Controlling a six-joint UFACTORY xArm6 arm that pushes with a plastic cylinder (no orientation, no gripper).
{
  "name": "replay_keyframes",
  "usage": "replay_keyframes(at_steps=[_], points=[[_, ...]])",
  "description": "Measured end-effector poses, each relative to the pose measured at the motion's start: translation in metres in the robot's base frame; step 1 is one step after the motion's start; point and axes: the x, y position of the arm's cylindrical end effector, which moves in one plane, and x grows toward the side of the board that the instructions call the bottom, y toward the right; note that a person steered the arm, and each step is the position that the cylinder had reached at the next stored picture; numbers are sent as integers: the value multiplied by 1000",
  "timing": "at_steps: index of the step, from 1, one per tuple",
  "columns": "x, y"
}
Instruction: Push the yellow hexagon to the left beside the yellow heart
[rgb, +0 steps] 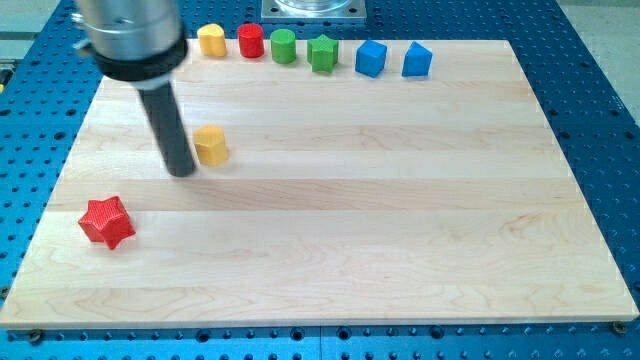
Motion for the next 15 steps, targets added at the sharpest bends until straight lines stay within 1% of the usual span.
replay_keyframes(at_steps=[2, 3, 4, 5, 6, 7, 8, 9, 10, 11, 12, 14, 15], points=[[56, 44], [-5, 60], [-72, -2], [-56, -3], [-42, 29], [-78, 60], [-123, 42], [-154, 38], [-183, 2], [-175, -9], [-156, -40], [-189, -46], [-195, -46]])
